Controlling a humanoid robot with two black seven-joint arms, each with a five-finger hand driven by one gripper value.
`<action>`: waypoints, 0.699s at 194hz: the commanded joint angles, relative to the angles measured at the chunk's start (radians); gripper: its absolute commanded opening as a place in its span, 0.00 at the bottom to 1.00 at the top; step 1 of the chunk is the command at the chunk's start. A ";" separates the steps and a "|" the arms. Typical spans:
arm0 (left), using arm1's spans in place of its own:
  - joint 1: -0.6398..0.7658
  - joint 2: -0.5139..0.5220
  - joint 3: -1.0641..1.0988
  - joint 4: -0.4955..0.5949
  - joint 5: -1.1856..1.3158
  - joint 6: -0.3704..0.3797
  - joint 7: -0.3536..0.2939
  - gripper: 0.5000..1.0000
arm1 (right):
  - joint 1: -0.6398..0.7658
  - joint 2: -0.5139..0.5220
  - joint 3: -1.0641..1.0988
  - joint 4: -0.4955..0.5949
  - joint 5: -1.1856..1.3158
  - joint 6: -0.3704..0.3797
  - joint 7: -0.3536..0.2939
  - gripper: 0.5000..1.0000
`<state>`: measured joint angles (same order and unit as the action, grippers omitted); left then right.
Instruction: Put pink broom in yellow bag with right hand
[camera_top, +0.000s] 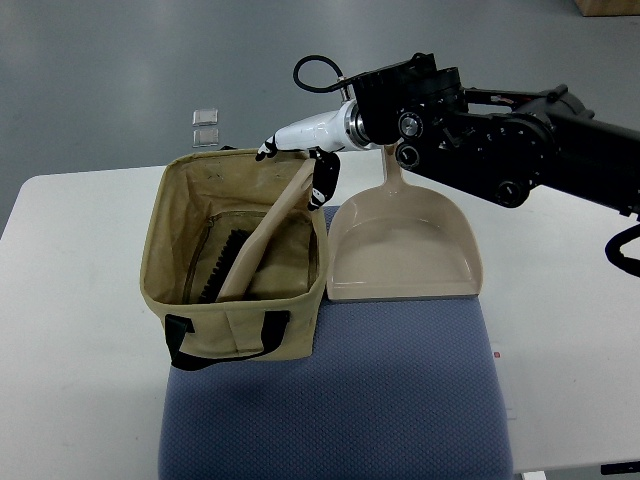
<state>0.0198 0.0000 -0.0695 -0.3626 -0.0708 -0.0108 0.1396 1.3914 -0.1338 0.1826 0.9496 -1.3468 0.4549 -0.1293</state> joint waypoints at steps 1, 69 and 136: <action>0.000 0.000 -0.001 0.001 0.000 0.000 0.000 1.00 | 0.008 -0.033 0.041 -0.002 0.012 -0.004 0.000 0.86; 0.000 0.000 0.002 -0.001 0.002 0.000 0.000 1.00 | -0.068 -0.202 0.440 -0.003 0.097 -0.016 0.002 0.85; 0.000 0.000 0.004 -0.003 0.002 0.000 0.000 1.00 | -0.388 -0.199 0.966 -0.023 0.548 -0.199 0.077 0.85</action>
<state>0.0200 0.0000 -0.0660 -0.3637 -0.0688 -0.0108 0.1396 1.1113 -0.3403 1.0250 0.9283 -0.9672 0.3263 -0.1019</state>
